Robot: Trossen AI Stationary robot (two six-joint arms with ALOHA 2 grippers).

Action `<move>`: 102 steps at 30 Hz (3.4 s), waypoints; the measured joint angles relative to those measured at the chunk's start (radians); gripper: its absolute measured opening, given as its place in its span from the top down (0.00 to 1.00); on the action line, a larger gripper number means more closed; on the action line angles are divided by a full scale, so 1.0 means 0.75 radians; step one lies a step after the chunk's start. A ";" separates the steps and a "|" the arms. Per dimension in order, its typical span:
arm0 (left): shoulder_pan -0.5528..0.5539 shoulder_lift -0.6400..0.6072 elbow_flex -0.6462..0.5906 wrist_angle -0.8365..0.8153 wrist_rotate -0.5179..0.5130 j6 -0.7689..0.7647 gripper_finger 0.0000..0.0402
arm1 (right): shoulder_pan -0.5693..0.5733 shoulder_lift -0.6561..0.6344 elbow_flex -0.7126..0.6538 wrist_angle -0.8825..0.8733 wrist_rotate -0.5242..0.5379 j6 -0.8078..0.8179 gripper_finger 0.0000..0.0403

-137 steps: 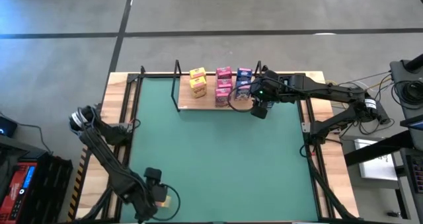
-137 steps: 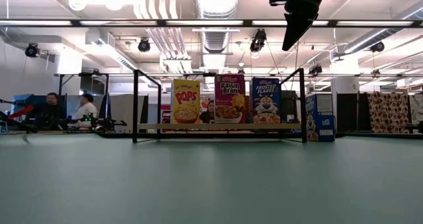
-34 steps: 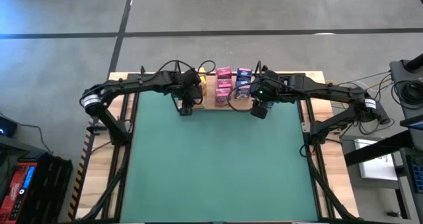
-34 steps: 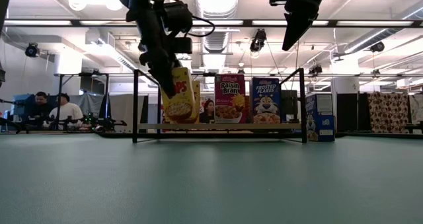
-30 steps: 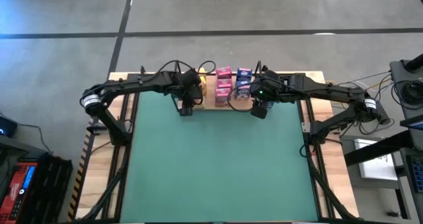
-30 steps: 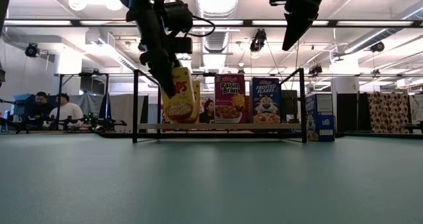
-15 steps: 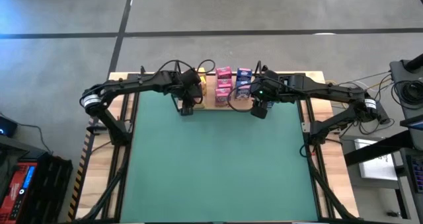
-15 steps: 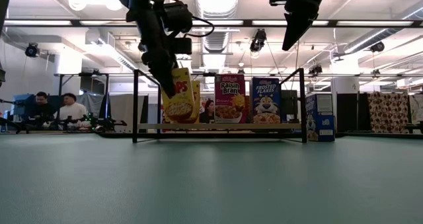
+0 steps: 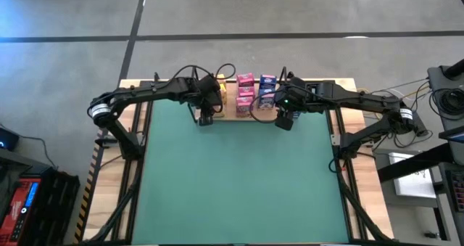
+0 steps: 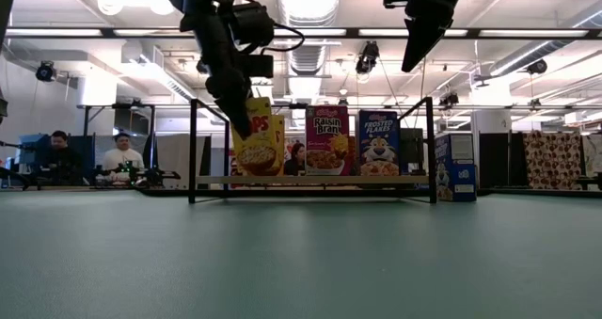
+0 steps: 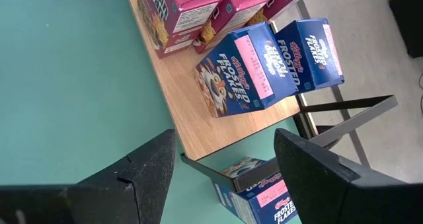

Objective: Stack cereal on shelf
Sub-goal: Put the yellow cereal box on the shelf and align with the other yellow cereal boxes

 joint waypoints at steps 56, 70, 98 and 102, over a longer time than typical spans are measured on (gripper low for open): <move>-0.012 0.045 0.137 0.059 0.076 0.046 0.50 | 0.000 0.000 0.000 0.000 0.000 0.000 0.39; -0.015 0.035 0.245 -0.026 0.072 0.037 0.50 | 0.000 0.000 0.000 0.000 0.000 0.001 0.39; -0.016 0.034 0.206 -0.133 0.013 0.011 0.50 | 0.000 0.000 0.000 0.000 0.000 0.001 0.39; -0.021 0.033 0.206 -0.135 0.010 0.013 0.50 | 0.000 0.000 0.000 0.000 0.000 0.000 0.39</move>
